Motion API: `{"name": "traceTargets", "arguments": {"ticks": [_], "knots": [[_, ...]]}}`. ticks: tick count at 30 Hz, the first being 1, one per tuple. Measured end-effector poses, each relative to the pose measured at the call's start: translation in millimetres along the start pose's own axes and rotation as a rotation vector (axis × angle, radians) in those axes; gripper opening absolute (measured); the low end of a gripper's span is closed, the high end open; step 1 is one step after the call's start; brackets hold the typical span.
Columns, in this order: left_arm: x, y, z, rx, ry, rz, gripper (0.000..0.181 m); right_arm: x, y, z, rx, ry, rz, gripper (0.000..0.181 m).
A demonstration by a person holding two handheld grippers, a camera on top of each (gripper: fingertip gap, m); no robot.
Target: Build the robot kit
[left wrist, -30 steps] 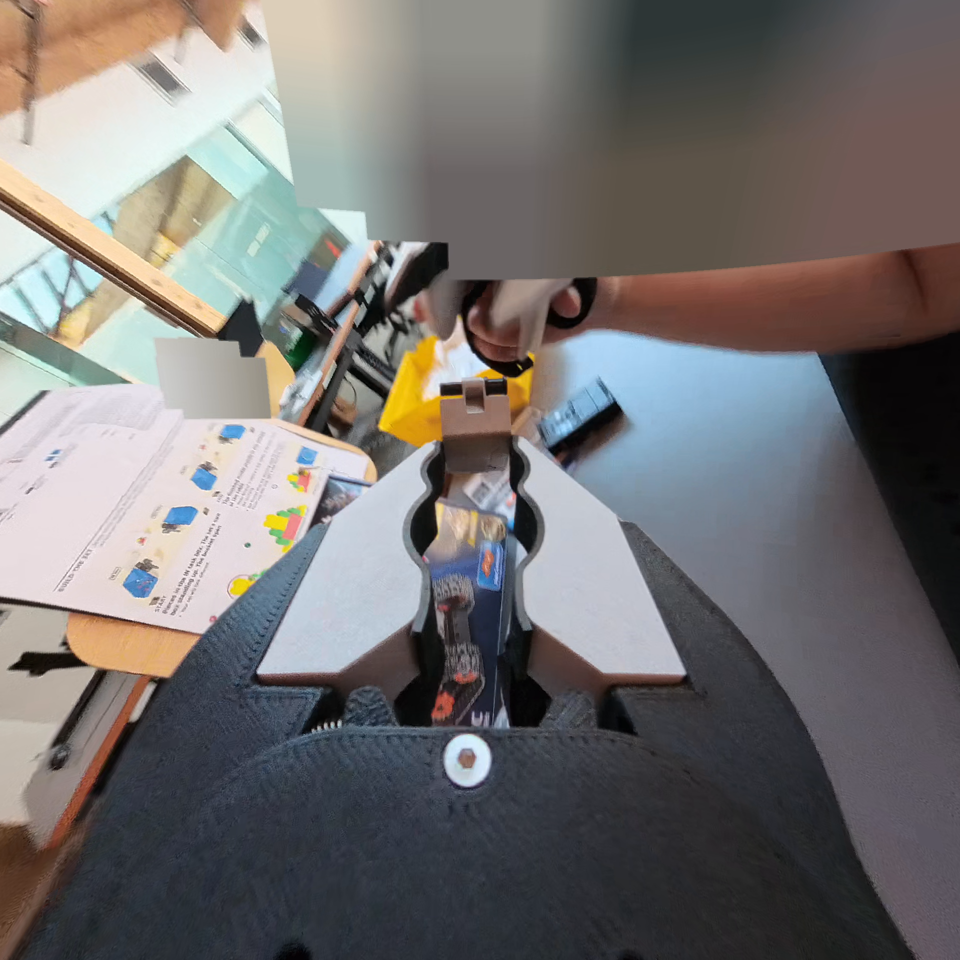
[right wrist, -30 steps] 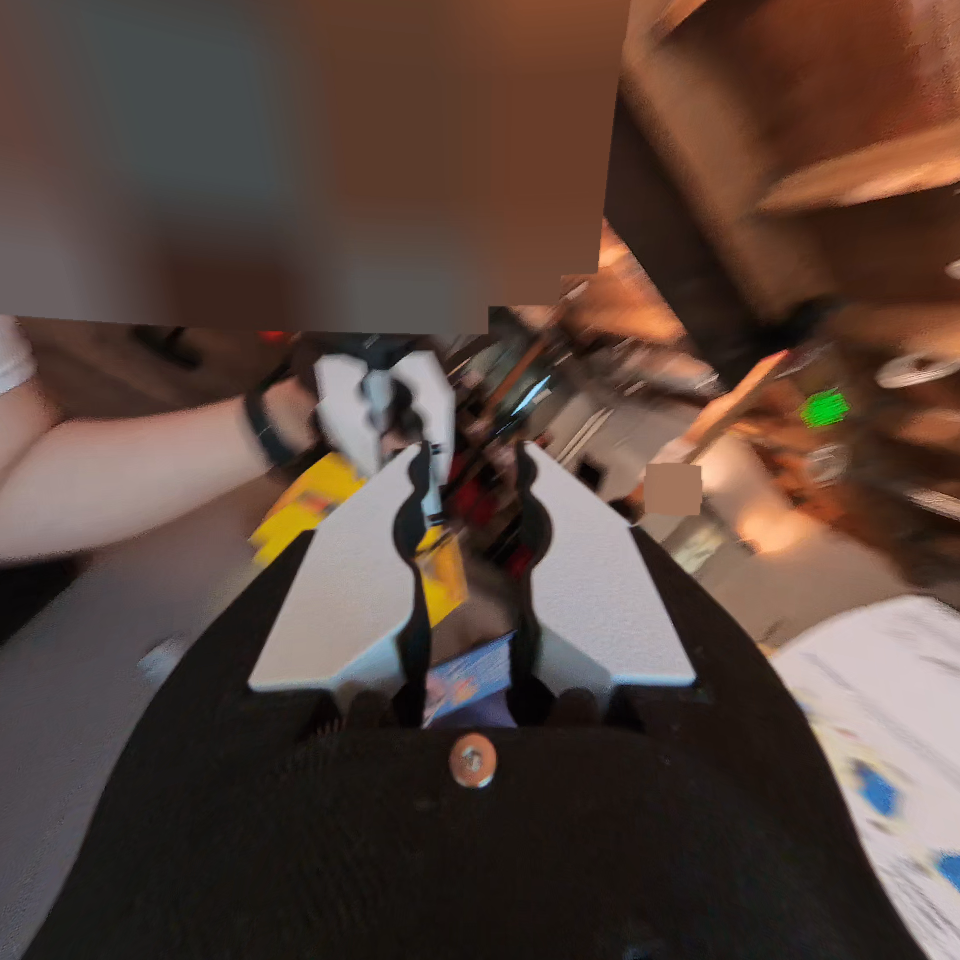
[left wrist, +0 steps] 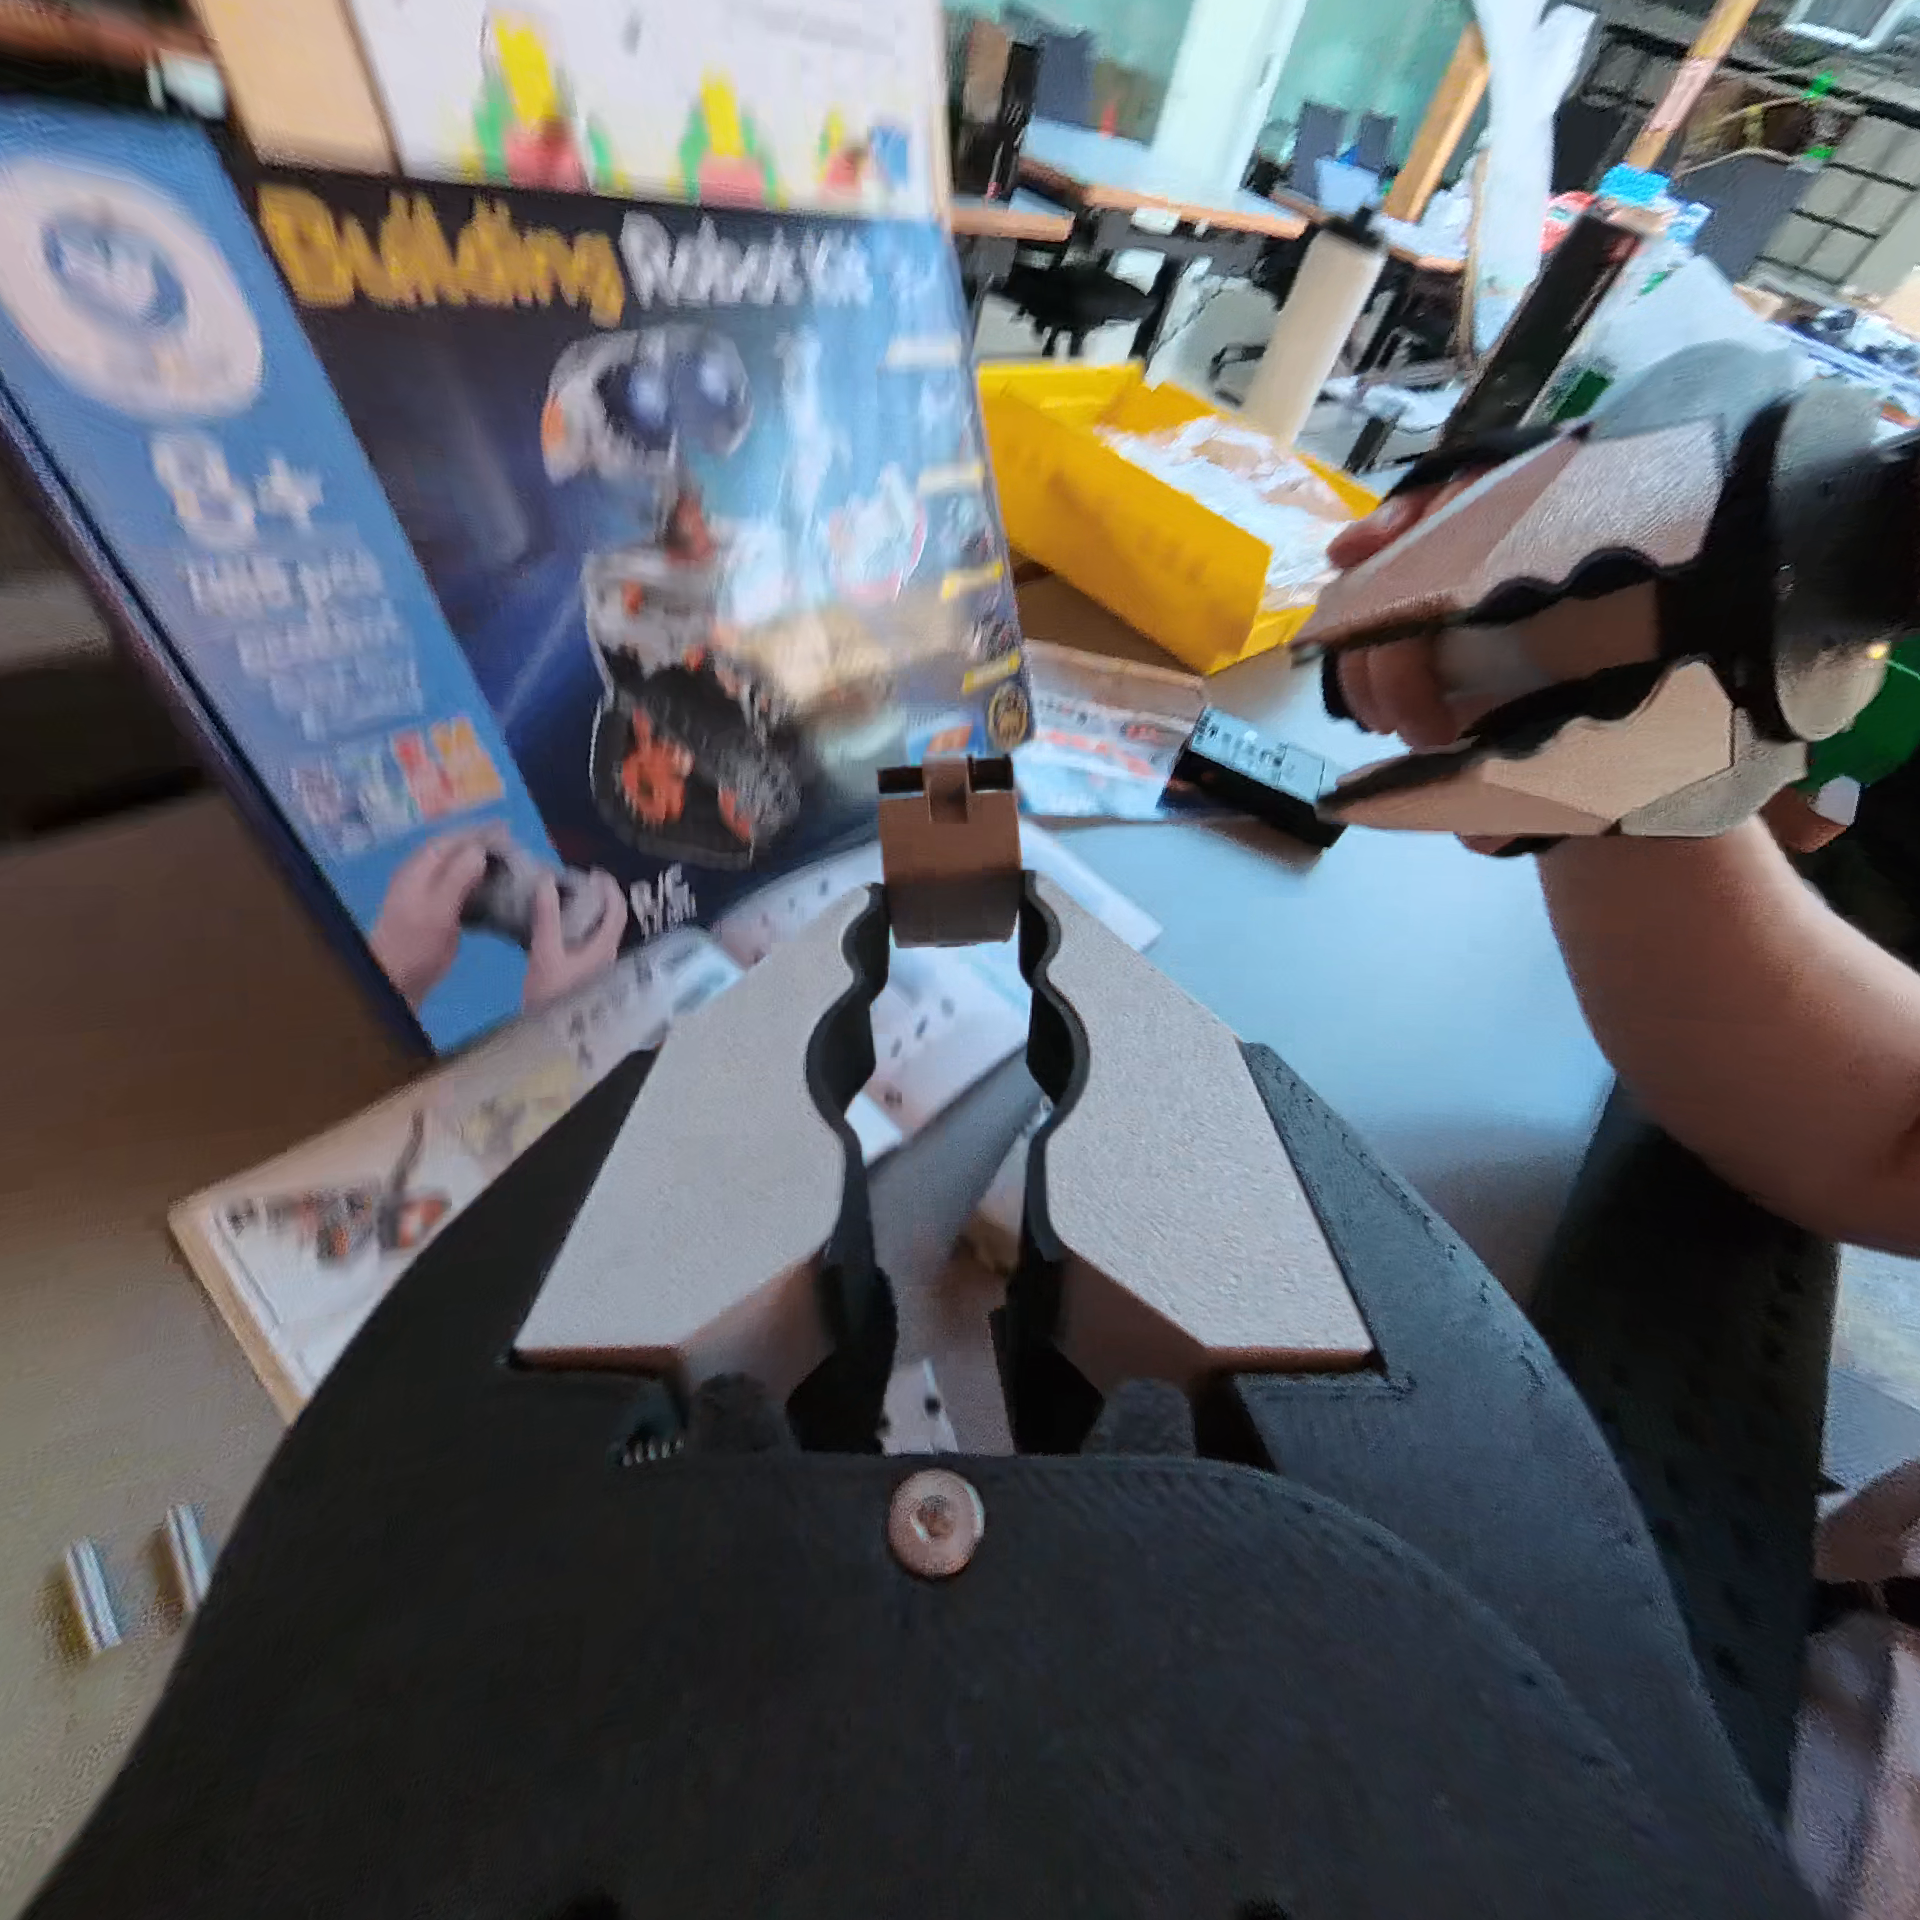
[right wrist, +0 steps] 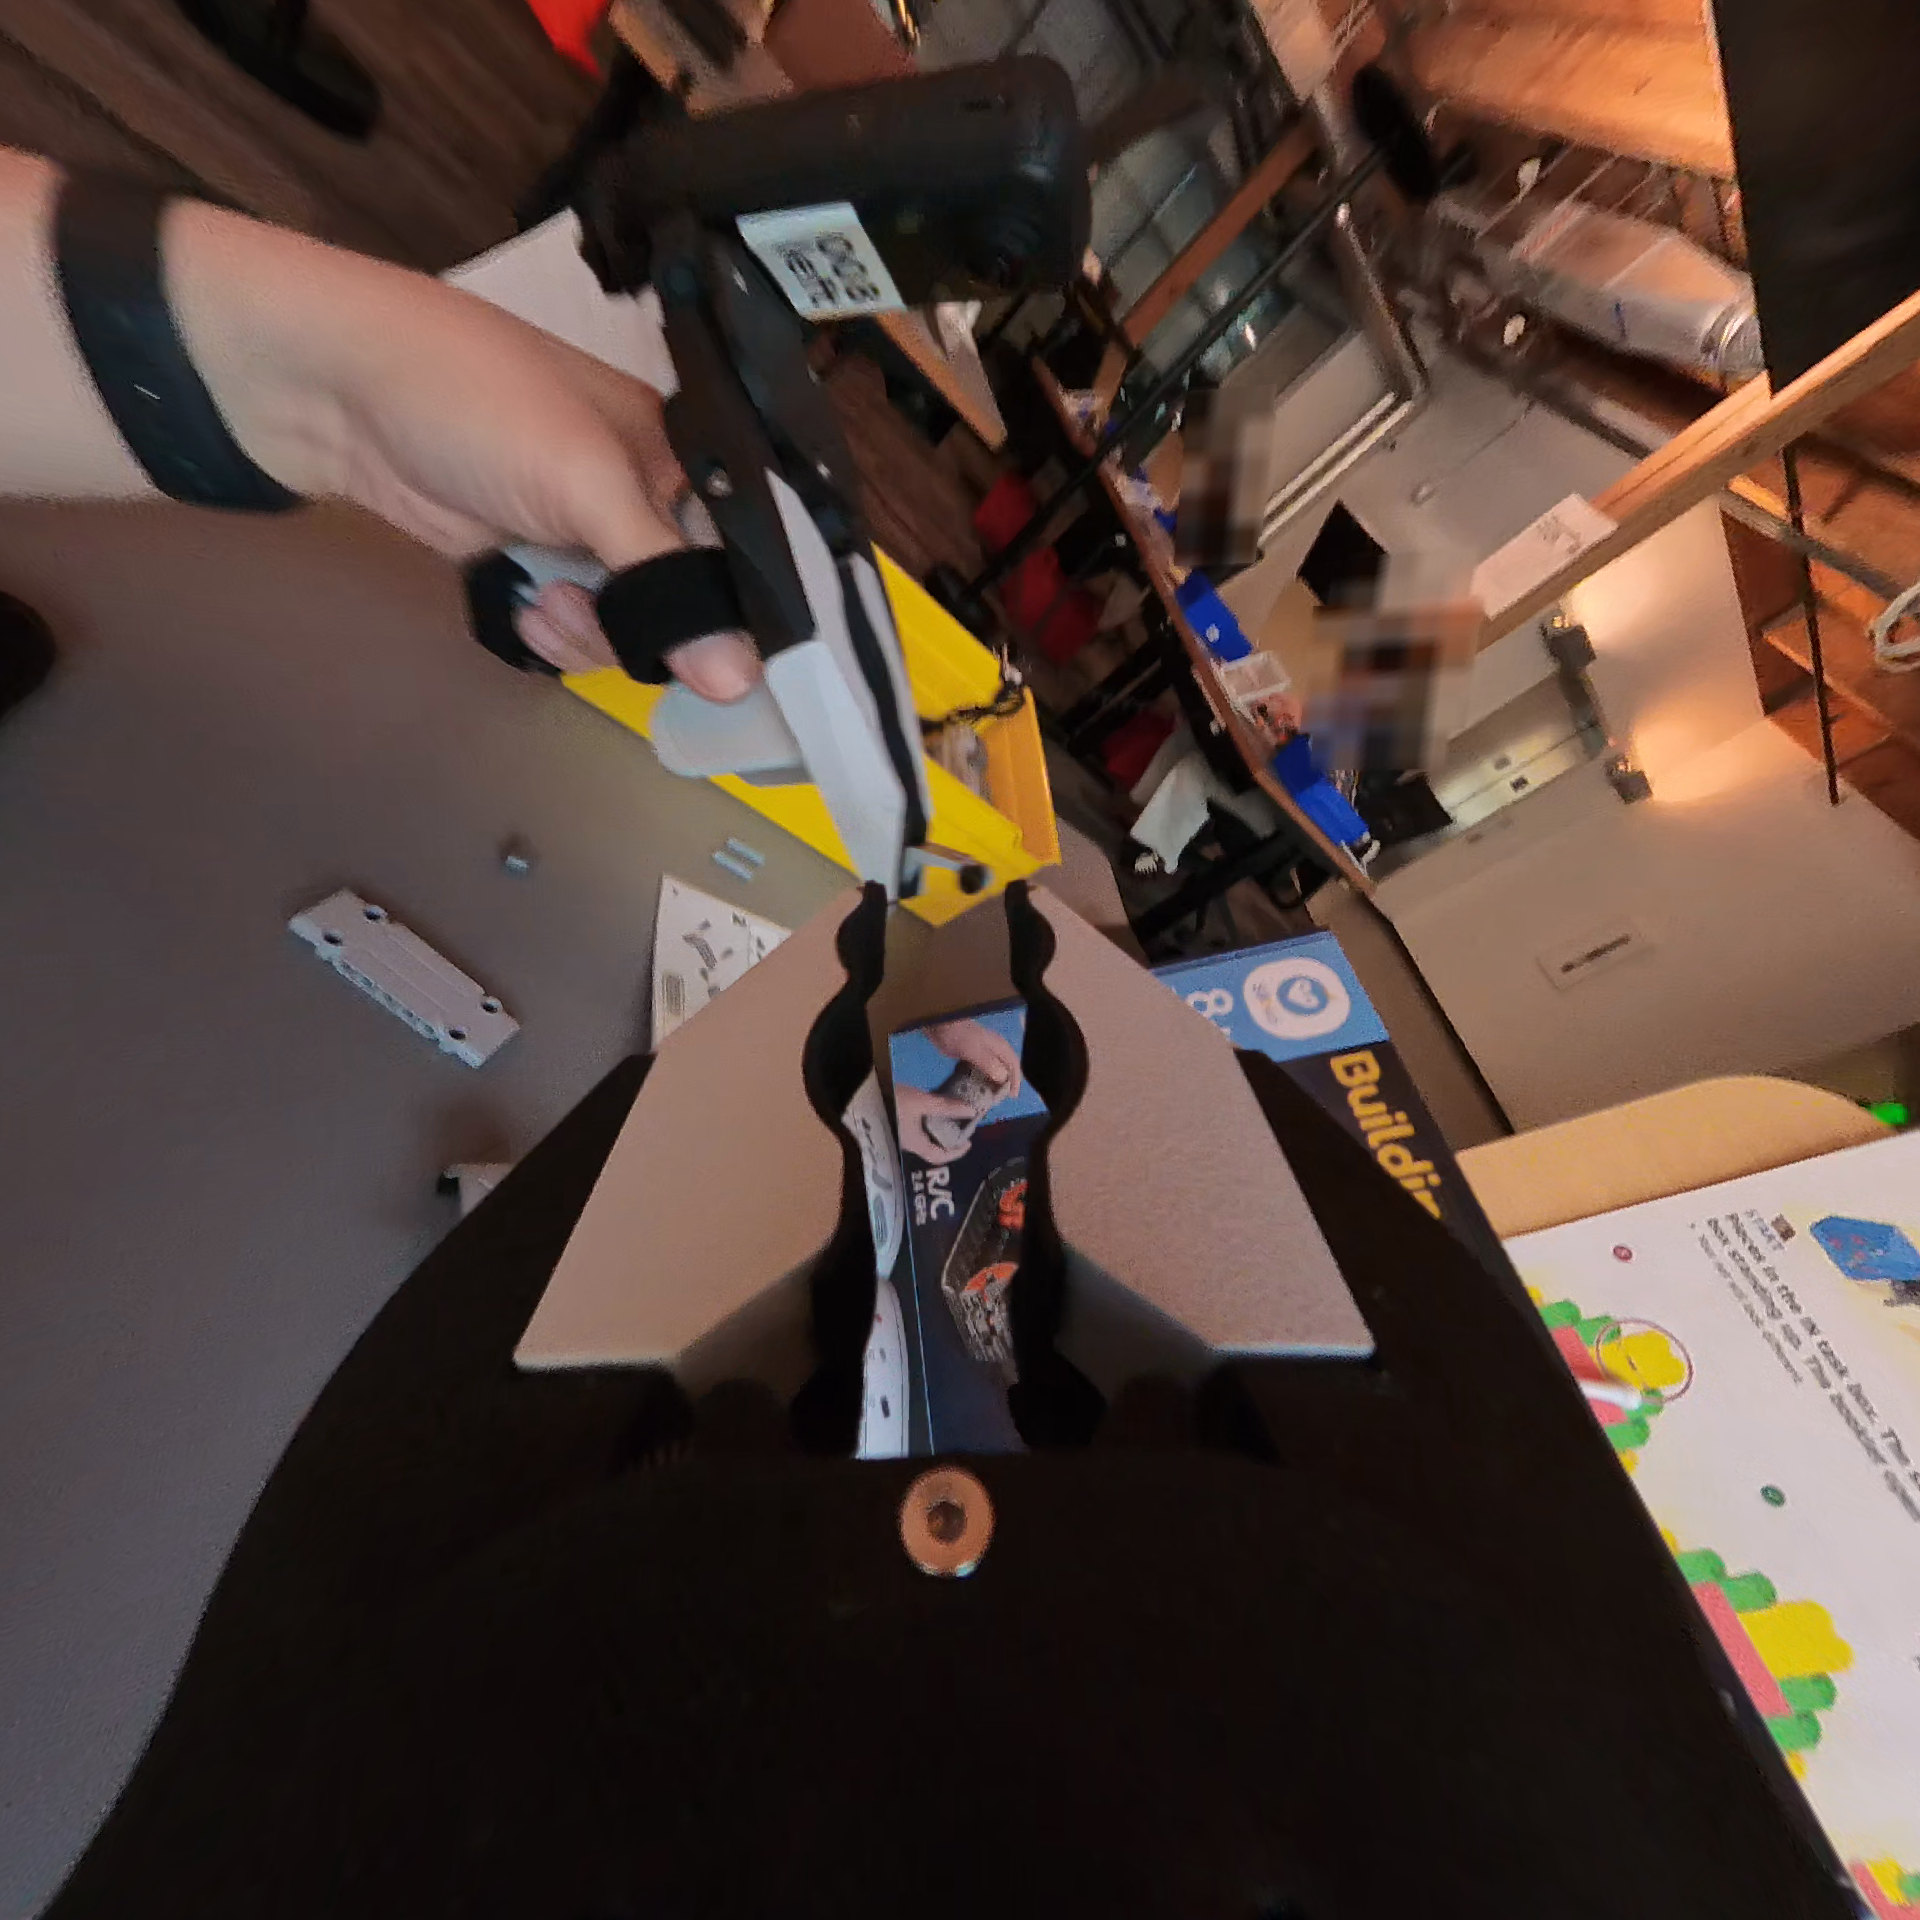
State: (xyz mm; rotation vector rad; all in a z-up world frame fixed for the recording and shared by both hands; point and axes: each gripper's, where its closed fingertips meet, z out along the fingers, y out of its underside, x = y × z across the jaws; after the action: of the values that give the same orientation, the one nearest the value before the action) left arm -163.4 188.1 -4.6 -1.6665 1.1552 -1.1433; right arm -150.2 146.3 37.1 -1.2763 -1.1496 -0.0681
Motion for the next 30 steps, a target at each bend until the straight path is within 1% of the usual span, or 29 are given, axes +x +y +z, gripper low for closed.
{"name": "traceTargets", "arguments": {"ticks": [2, 3, 5, 6, 8, 9, 10, 11, 13, 15, 17, 19, 21, 23, 24, 26, 28, 30], "knots": [[-10, 24, -1, -0.059, -0.047, -0.055, 0.023, -6, 14, 12, -0.072, -0.008, 0.012, 0.023], [-15, 31, -1, -0.065, -0.08, -0.033, 0.023, -12, 20, 17, -0.1, -0.039, 0.034, 0.023], [-18, 39, 1, -0.079, -0.124, 0.068, 0.023, -18, 30, 25, -0.133, -0.07, 0.112, 0.023], [-23, 42, 2, -0.093, -0.172, 0.122, 0.023, -21, 34, 27, -0.14, -0.091, 0.176, 0.022], [-33, 44, 2, -0.127, -0.274, 0.264, 0.023, -26, 41, 33, -0.14, -0.144, 0.363, 0.019], [-37, 43, 1, -0.141, -0.328, 0.342, 0.023, -25, 42, 36, -0.126, -0.151, 0.461, 0.018], [-42, 41, -1, -0.147, -0.391, 0.407, 0.023, -18, 42, 38, -0.099, -0.124, 0.55, 0.019], [-40, 39, 0, -0.149, -0.412, 0.453, 0.023, -13, 41, 40, -0.061, -0.103, 0.622, 0.021], [-34, 40, 3, -0.148, -0.392, 0.459, 0.023, -11, 38, 41, -0.006, -0.113, 0.685, 0.024], [-30, 44, 7, -0.161, -0.356, 0.427, 0.023, -12, 48, 44, -0.042, -0.099, 0.67, 0.028], [-30, 46, 8, -0.164, -0.353, 0.439, 0.023, -18, 58, 48, -0.091, -0.104, 0.676, 0.029], [-25, 49, 11, -0.177, -0.324, 0.498, 0.023, -27, 68, 55, -0.136, -0.129, 0.765, 0.032], [-22, 49, 14, -0.179, -0.327, 0.575, 0.023, -38, 66, 61, -0.107, -0.209, 0.915, 0.037], [-19, 52, 16, -0.201, -0.328, 0.631, 0.023, -40, 59, 64, -0.034, -0.268, 1.076, 0.034], [-20, 53, 16, -0.21, -0.338, 0.643, 0.023, -38, 58, 64, -0.009, -0.28, 1.136, 0.026], [-17, 54, 16, -0.211, -0.324, 0.651, 0.023, -37, 65, 64, -0.024, -0.277, 1.202, 0.009], [-15, 54, 16, -0.199, -0.316, 0.649, 0.023, -38, 65, 62, -0.02, -0.316, 1.264, 0.01], [-13, 51, 16, -0.178, -0.309, 0.658, 0.023, -39, 64, 61, -0.018, -0.345, 1.295, 0.017]]}}
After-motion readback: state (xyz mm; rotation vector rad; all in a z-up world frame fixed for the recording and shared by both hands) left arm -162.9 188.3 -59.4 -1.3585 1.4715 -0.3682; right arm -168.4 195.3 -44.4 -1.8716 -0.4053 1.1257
